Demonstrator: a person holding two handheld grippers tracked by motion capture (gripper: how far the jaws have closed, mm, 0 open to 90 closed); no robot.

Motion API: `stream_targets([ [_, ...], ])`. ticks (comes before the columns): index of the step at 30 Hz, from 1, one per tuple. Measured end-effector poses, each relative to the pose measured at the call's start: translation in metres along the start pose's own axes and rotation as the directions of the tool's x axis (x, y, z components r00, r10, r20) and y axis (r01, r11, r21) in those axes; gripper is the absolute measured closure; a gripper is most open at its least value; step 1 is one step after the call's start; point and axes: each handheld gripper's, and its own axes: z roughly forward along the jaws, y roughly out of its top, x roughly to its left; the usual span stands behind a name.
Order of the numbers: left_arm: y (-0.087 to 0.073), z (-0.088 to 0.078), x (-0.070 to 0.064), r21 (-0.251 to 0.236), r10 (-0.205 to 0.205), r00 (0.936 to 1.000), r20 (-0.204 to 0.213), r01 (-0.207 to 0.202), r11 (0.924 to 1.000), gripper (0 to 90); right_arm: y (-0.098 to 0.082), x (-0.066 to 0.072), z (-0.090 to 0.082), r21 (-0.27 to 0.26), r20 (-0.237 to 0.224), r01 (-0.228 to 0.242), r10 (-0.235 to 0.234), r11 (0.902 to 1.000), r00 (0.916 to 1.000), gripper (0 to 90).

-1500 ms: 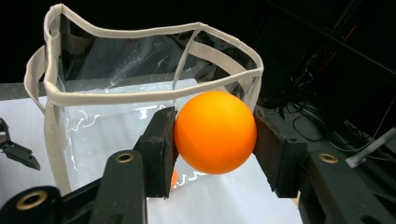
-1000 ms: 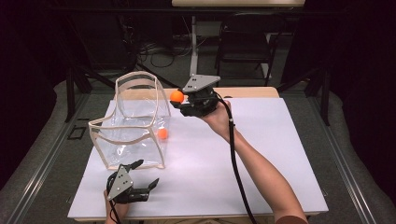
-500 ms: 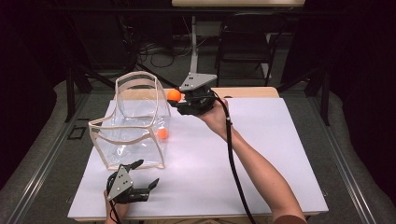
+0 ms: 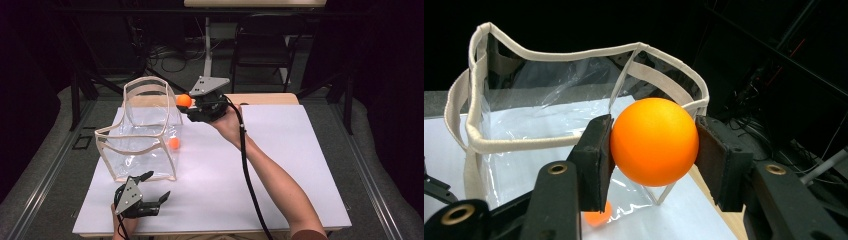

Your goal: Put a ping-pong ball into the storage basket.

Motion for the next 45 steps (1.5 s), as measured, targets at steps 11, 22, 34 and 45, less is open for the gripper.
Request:
stream_targets([
  [11,0.000,0.000,0.000,0.001,0.001,1.0000,0.000,-0.001,1.0000,15.8,0.005,0.002,0.005,-0.004,-0.005,0.006,-0.006,1.0000,1.0000,50.8],
  [22,0.000,0.000,0.000,0.000,0.000,1.0000,0.000,0.000,1.0000,15.8,0.009,0.003,0.010,-0.010,-0.017,0.008,-0.008,0.9999,0.9998,50.8],
  [34,0.000,0.000,0.001,-0.001,-0.001,1.0000,-0.003,0.001,1.0000,15.8,0.013,0.005,0.014,-0.022,-0.023,0.006,-0.007,0.9997,0.9997,50.8],
  [45,0.000,0.000,0.001,0.002,0.002,1.0000,-0.001,-0.002,1.0000,15.8,0.014,0.007,0.016,-0.029,-0.027,0.006,-0.007,0.9996,0.9996,50.8],
])
